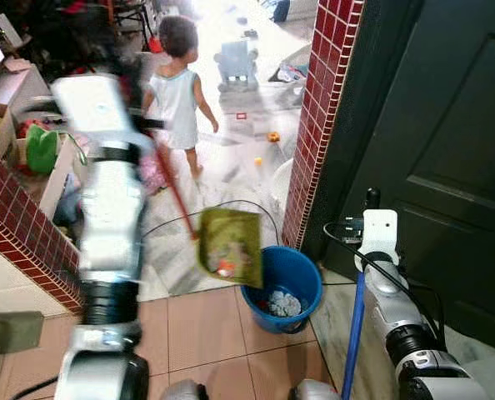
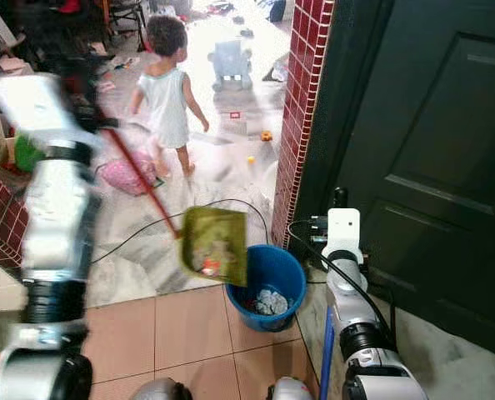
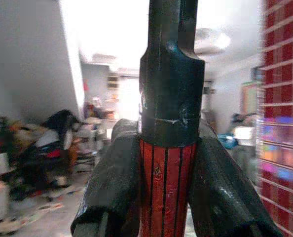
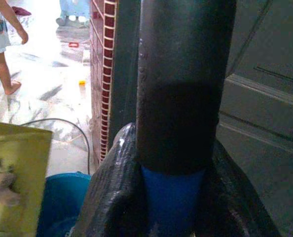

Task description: Sweep floor

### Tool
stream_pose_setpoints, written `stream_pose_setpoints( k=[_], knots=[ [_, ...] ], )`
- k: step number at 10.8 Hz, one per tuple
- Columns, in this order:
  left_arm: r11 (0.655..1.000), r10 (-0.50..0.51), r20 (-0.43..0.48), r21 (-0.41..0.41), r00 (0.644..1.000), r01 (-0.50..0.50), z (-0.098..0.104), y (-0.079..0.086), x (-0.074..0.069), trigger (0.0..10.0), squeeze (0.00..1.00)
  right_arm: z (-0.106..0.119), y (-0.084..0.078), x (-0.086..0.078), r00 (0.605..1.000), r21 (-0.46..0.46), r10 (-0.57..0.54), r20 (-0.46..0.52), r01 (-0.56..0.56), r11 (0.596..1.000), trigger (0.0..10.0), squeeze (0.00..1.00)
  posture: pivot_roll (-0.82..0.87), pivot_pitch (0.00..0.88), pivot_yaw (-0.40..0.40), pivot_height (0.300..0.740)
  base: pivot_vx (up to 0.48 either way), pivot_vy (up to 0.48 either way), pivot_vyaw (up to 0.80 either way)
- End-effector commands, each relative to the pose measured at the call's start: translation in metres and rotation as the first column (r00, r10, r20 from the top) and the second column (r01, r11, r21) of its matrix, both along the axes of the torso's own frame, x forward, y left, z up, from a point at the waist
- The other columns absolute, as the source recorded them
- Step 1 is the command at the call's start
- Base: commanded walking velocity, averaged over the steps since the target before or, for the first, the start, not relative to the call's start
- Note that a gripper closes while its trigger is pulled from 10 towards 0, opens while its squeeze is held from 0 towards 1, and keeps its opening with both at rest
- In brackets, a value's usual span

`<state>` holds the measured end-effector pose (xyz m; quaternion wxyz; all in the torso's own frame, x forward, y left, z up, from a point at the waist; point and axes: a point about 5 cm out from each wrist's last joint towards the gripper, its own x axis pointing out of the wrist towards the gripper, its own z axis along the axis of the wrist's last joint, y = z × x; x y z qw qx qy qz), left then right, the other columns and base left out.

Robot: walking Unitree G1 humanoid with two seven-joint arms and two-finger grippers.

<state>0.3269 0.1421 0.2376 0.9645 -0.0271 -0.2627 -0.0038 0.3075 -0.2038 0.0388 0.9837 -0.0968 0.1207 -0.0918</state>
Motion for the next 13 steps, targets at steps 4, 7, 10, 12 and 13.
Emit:
stream_pose_setpoints(
  k=[4, 7, 10, 12, 13],
  knots=[
    [0.975, -0.209, 0.044, 0.091, 0.977, 0.205, -0.003, -0.044, -0.006, 10.0, 0.0, 0.009, -0.001, 0.005, 0.999, -0.076, 0.047, 0.027, -0.045, 0.996, 10.0, 0.0, -0.11, 0.0, 0.046, 0.74, 0.0, 0.0, 0.0],
    [0.709, -0.645, -0.165, 0.236, 0.746, 0.665, -0.029, -0.111, -0.028, 10.0, 0.0, 0.009, -0.001, 0.005, 0.998, -0.071, 0.047, 0.029, -0.045, 0.996, 10.0, 0.0, -0.11, 0.0, 0.047, 0.74, 0.0, 0.0, 0.0],
    [0.555, -0.676, -0.189, 0.505, 0.712, 0.661, -0.022, -0.123, -0.041, 10.0, 0.0, 0.009, -0.001, 0.005, 0.998, -0.077, 0.049, 0.031, -0.047, 0.996, 10.0, 0.0, -0.11, 0.005, 0.043, 0.74, 0.0, 0.0, 0.0],
    [0.497, -0.673, -0.173, 0.613, 0.719, 0.613, -0.02, -0.127, -0.047, 10.0, 0.0, 0.01, -0.001, 0.006, 0.998, -0.08, 0.052, 0.03, -0.05, 0.996, 10.0, 0.0, -0.11, 0.008, 0.04, 0.74, 0.0, 0.0, 0.0],
    [0.552, -0.651, -0.102, 0.616, 0.752, 0.562, -0.012, -0.123, -0.046, 10.0, 0.0, 0.011, -0.001, 0.007, 0.998, -0.082, 0.051, 0.034, -0.048, 0.995, 10.0, 0.0, -0.11, 0.009, 0.04, 0.74, 0.0, 0.0, 0.0]
  ],
)
